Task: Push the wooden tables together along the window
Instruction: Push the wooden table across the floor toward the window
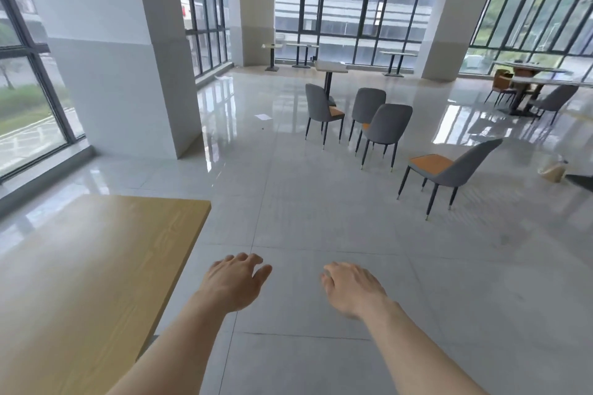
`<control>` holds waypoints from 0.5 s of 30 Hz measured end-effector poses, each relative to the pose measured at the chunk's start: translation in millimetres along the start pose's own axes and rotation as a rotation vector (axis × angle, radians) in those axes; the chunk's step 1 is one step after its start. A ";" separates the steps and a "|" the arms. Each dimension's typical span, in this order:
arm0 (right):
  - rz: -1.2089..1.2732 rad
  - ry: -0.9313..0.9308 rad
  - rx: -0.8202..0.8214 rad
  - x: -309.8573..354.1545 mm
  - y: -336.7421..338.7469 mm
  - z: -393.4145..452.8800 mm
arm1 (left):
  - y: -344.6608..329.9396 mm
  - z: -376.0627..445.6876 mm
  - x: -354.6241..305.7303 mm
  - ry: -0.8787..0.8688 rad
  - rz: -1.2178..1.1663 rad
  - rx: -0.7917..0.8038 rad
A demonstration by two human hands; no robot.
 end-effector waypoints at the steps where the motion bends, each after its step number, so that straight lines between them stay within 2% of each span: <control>1: 0.007 -0.006 -0.003 -2.5 7.0 26.8 | 5.8 27.2 2.8 0.000 0.003 -0.002; 9: 0.019 0.010 0.015 -37.0 40.7 261.2 | 28.4 253.2 17.8 0.002 0.033 0.004; 15: 0.009 0.067 0.053 -33.3 99.7 465.2 | 80.2 437.5 58.0 0.109 0.000 0.004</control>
Point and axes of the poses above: each hand's wrist, its own z-axis towards the middle knuckle, its own y-axis out of the back of the hand, x = y × z, the point moved 4 cm from there along z, towards the middle knuckle, and after that the axes turned 15 degrees about z, right-handed, at the moved point
